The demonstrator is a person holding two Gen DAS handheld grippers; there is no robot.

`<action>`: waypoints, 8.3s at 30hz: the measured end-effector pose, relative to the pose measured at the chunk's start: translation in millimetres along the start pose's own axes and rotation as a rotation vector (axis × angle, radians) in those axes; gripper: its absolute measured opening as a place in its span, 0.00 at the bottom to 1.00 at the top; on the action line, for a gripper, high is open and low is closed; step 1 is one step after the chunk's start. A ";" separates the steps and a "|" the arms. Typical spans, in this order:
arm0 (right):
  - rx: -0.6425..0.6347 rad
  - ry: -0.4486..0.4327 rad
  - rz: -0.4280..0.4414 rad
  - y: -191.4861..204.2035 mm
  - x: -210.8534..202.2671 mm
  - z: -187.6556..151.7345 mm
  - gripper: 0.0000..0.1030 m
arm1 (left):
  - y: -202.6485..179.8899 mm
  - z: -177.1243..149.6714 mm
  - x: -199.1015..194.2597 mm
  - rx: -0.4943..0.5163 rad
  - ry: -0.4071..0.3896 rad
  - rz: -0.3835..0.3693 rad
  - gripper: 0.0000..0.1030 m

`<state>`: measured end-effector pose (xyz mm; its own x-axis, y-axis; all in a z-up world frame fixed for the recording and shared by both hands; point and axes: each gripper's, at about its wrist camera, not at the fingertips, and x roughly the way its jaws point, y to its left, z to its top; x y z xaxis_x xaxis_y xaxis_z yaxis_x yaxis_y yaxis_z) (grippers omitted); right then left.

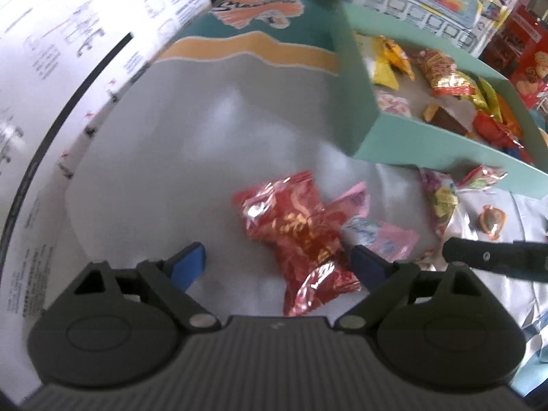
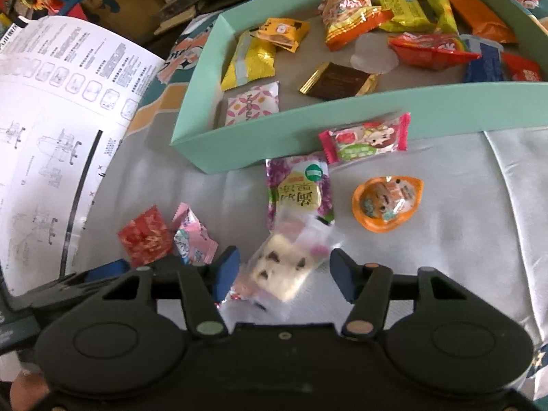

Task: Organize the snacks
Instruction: 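Move both open tools back over the remaining snacks, then grasp the red candy packet with the left tool while the right tool grasps the clear cookie bag, then carry both snacks into the mint-green box and open both tools, then move both open tools back over the remaining snacks, then carry the pink packet and orange capsule into the box, open both tools, then move both open tools back over the loose candies beside the box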

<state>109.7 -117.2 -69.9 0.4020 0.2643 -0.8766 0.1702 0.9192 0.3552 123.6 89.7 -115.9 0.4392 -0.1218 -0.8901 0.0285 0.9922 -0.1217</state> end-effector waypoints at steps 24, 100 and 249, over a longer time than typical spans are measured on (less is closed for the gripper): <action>-0.265 -0.046 -0.047 4.3 -11.0 -28.0 0.54 | -2.0 -1.3 -6.0 0.074 -0.060 0.054 0.42; -0.102 -0.369 0.039 -42.1 -77.6 128.5 1.00 | -159.5 117.9 -19.5 0.239 -0.134 -0.059 1.00; 0.064 -0.336 -0.006 -92.1 -115.1 16.9 1.00 | -125.0 17.8 -43.2 0.189 -0.063 0.000 1.00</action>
<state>63.0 -237.2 3.8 0.6727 0.1379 -0.7270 0.2255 0.8975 0.3790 117.1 -28.5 -54.4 0.4942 -0.1256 -0.8602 0.1943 0.9804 -0.0315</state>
